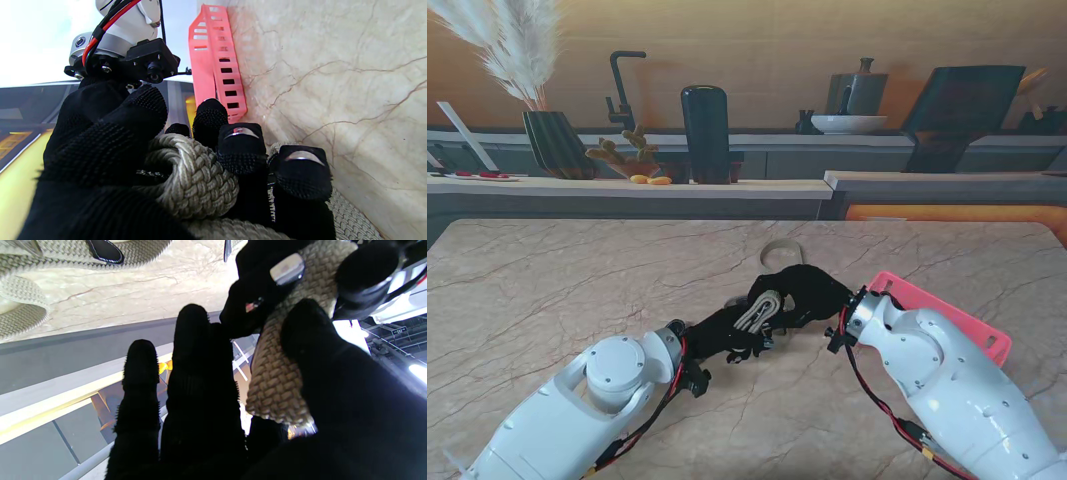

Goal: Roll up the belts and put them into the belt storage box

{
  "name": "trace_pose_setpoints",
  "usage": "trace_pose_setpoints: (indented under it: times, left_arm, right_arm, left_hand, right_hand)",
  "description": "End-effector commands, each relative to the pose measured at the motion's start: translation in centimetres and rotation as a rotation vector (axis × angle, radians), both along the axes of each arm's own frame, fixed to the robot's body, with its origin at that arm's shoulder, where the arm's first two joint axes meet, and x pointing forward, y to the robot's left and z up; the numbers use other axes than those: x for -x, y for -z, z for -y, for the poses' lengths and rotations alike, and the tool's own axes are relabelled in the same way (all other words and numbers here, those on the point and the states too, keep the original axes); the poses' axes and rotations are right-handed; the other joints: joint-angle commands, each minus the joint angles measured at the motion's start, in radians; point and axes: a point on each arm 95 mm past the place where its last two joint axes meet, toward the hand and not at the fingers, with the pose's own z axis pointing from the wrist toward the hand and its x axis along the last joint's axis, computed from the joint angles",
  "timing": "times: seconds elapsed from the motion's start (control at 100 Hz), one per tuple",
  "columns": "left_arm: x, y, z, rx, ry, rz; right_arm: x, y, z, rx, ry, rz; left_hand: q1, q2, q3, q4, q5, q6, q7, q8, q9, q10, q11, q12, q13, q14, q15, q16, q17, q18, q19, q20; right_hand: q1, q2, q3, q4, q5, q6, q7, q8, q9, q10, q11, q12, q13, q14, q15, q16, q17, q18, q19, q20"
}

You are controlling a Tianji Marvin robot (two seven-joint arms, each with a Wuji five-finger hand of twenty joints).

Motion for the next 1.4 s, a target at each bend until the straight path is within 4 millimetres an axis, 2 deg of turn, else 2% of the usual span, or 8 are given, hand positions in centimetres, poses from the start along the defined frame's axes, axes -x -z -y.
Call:
trace_pose_setpoints:
  times: [0.0, 0.11, 0.2, 0.69, 0.85, 1.09, 1.25, 1.39]
  left_arm:
    - [0.3, 0.0, 0.4, 0.019, -0.012, -0.013]
    - [0.4, 0.2, 0.5, 0.045, -0.089, -0.011]
    - [0.3, 0.1, 0.4, 0.066, -0.143, -0.022]
    - [0.3, -0.2, -0.3, 0.067, -0.293, 0.014]
    - [0.6, -0.3, 0.3, 0.097, -0.312, 0.018]
    - [1.2, -0.6, 0.6, 0.083, -0.341, 0.02]
    - [1.7, -0.8, 0.8, 0.113, -0.41, -0.005]
    - [1.7, -0.9, 1.0, 0.122, -0.473, -0.021]
  right_arm:
    - [0.2, -0.1, -1.0, -0.042, -0.013, -0.001]
    - [0.2, -0.4, -1.0, -0.08, 0.035, 0.003]
    - [0.1, -1.0, -0.4, -0.098, 0.109, 0.034]
    - [-0.9, -4.5, 2.2, -0.239, 0.473, 0.264]
    - [-1.2, -4.3, 2.1, -0.264, 0.531, 0.276]
    - [-1.7, -3.5, 1.5, -0.277, 0.545, 0.242]
    - [-1.6, -3.3, 1.1, -0.27, 0.529, 0.243]
    - [-1.3, -3.4, 0.8, -0.274, 0.514, 0.258]
  left_hand:
    - [0.004, 0.001, -0.015, -0.016, -0.018, -0.017, -0.065, -0.047, -0.027, 0.032, -0.066, -0.023, -0.032, -0.029, -0.057, -0.025, -0.061, 0.013, -0.008, -0.02]
    - [-0.076, 0.072, 0.017, 0.023, -0.04, 0.035, -0.332, -0.267, -0.165, 0.056, -0.25, -0.194, -0.252, 0.143, -0.394, -0.062, -0.303, 0.072, -0.337, -0.038]
    - [-0.087, 0.072, -0.003, 0.025, -0.077, 0.046, -0.457, -0.374, -0.248, 0.067, -0.352, -0.284, -0.38, 0.188, -0.582, -0.109, -0.432, 0.083, -0.52, -0.055]
    - [0.015, 0.178, -0.053, 0.034, -0.022, 0.033, -0.501, -0.461, -0.24, 0.072, -0.387, -0.344, -0.39, 0.188, -0.654, -0.153, -0.45, 0.092, -0.606, -0.074]
    - [0.167, 0.178, -0.117, 0.003, 0.036, 0.005, -0.411, -0.406, -0.116, 0.068, -0.405, -0.122, -0.312, 0.182, -0.491, -0.077, -0.386, 0.085, -0.481, -0.032]
    - [0.156, 0.119, -0.124, -0.002, 0.005, 0.03, -0.365, -0.382, -0.11, 0.026, -0.302, 0.117, -0.341, 0.175, -0.464, -0.035, -0.427, 0.076, -0.491, -0.025]
    - [0.025, 0.178, -0.02, 0.027, -0.044, 0.051, -0.415, -0.402, -0.302, 0.069, -0.38, -0.221, -0.541, 0.203, -0.787, -0.241, -0.562, 0.075, -0.662, -0.138]
    - [0.032, 0.192, -0.002, 0.037, -0.09, 0.057, -0.421, -0.412, -0.375, 0.076, -0.427, -0.35, -0.615, 0.193, -0.851, -0.292, -0.605, 0.049, -0.712, -0.175]
  right_hand:
    - [0.066, 0.09, 0.045, 0.002, 0.168, -0.174, 0.188, 0.002, 0.116, -0.077, 0.029, 0.033, 0.048, -0.015, 0.038, 0.026, 0.008, 0.023, 0.045, -0.001]
    - [0.051, 0.068, 0.085, -0.003, 0.192, -0.16, 0.203, -0.029, 0.141, -0.063, 0.034, 0.026, 0.051, 0.006, 0.063, 0.042, -0.002, 0.052, 0.055, 0.005]
    - [0.053, 0.063, 0.097, 0.0, 0.196, -0.144, 0.207, -0.031, 0.143, -0.055, 0.039, 0.026, 0.051, 0.013, 0.07, 0.045, -0.005, 0.06, 0.058, 0.007]
    - [0.071, 0.063, 0.117, 0.016, 0.192, -0.089, 0.211, -0.033, 0.121, -0.033, 0.061, 0.031, 0.023, 0.041, 0.079, 0.04, 0.019, 0.039, 0.079, 0.002]
    - [0.08, 0.073, 0.1, 0.028, 0.181, -0.084, 0.213, -0.031, 0.106, -0.029, 0.084, 0.021, 0.017, 0.041, 0.088, 0.035, 0.018, 0.038, 0.086, -0.01]
    - [0.082, 0.078, 0.094, 0.033, 0.176, -0.083, 0.214, -0.029, 0.098, -0.026, 0.094, 0.019, 0.017, 0.041, 0.089, 0.033, 0.014, 0.039, 0.087, -0.015]
    - [0.083, 0.081, 0.09, 0.036, 0.174, -0.086, 0.214, -0.027, 0.094, -0.026, 0.1, 0.018, 0.015, 0.042, 0.091, 0.032, 0.013, 0.039, 0.088, -0.018]
    - [0.084, 0.081, 0.089, 0.038, 0.174, -0.086, 0.214, -0.025, 0.094, -0.026, 0.103, 0.017, 0.015, 0.042, 0.091, 0.031, 0.012, 0.039, 0.089, -0.019]
